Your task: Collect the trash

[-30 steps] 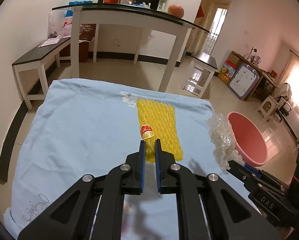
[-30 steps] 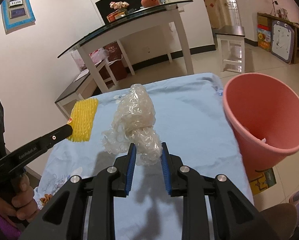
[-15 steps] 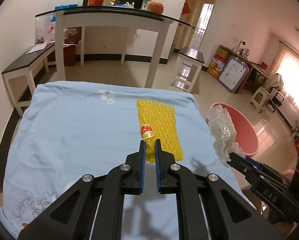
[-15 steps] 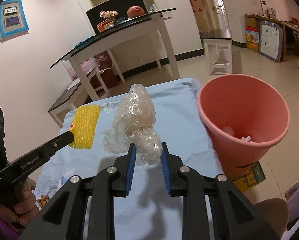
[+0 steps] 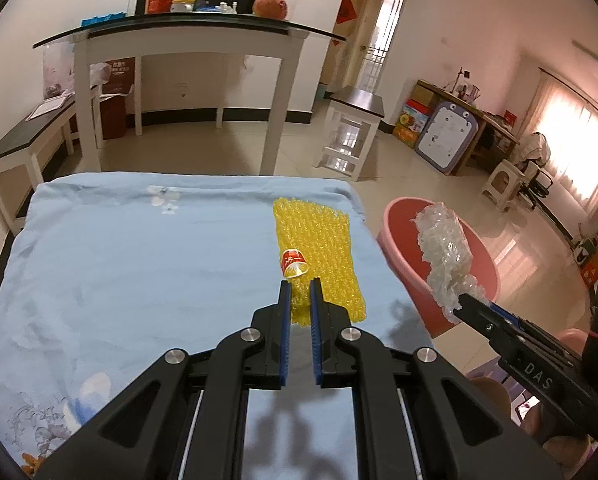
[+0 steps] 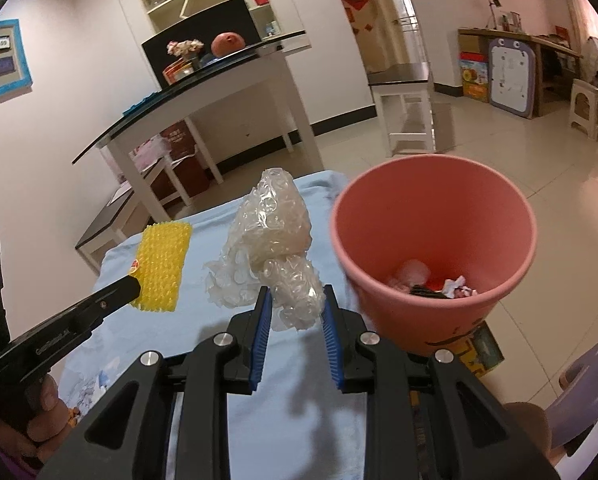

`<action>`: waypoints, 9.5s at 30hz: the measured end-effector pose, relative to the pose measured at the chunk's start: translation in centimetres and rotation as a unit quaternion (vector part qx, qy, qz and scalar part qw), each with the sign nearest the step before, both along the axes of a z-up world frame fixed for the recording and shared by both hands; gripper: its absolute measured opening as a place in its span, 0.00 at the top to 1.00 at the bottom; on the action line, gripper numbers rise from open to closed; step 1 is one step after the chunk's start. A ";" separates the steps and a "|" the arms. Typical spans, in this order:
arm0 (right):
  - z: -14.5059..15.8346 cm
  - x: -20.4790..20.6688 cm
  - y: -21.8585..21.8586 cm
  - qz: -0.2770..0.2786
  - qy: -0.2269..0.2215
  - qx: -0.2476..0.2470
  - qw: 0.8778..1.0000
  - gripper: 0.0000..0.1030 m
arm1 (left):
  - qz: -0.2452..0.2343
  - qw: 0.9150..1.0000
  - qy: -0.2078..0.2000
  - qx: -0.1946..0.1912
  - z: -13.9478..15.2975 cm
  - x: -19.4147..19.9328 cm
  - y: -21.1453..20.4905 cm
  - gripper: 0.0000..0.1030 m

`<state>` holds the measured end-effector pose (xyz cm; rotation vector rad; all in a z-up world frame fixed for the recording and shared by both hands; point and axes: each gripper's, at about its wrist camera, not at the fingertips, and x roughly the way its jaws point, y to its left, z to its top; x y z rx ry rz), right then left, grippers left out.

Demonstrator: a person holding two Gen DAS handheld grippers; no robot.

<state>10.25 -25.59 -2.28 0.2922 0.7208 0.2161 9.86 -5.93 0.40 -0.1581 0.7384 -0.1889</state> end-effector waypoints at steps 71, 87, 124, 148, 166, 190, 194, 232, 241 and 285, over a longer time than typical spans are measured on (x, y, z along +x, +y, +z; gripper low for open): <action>-5.5 6.8 -13.2 -0.146 0.052 -0.001 0.988 0.72 | -0.142 0.988 0.043 0.042 -5.1 9.8 -17.6 0.91; -4.7 6.1 -13.5 -0.152 0.042 0.008 0.987 0.60 | -0.150 0.987 0.044 0.042 -5.1 9.2 -18.2 0.77; 1.7 -1.5 -9.6 -0.101 -0.037 0.005 0.994 0.30 | -0.123 0.992 -0.018 0.031 -0.3 3.5 -11.7 0.63; 5.1 -5.1 -0.6 -0.054 -0.110 -0.069 0.990 0.25 | -0.060 0.995 -0.071 0.028 2.4 -0.5 -4.8 0.63; 5.0 -5.7 2.8 -0.032 -0.113 -0.080 0.990 0.24 | -0.028 0.997 -0.069 0.016 2.4 -1.9 -1.3 0.63; 4.4 -6.0 3.6 -0.032 -0.111 -0.085 0.990 0.24 | -0.014 0.998 -0.066 0.012 2.3 -2.2 -0.3 0.63; 4.1 -5.9 3.4 -0.031 -0.107 -0.082 0.990 0.24 | -0.014 0.998 -0.065 0.012 2.3 -2.2 -0.3 0.63; 3.5 -5.2 3.0 -0.024 -0.099 -0.083 0.991 0.24 | -0.016 0.998 -0.058 0.014 1.2 -1.9 -0.3 0.63; 3.6 -5.2 3.0 -0.024 -0.098 -0.083 0.991 0.24 | -0.016 0.998 -0.058 0.015 1.3 -1.9 -0.3 0.63; 2.7 -5.3 2.8 -0.024 -0.093 -0.081 0.992 0.24 | -0.016 0.998 -0.053 0.016 1.0 -2.2 -0.3 0.63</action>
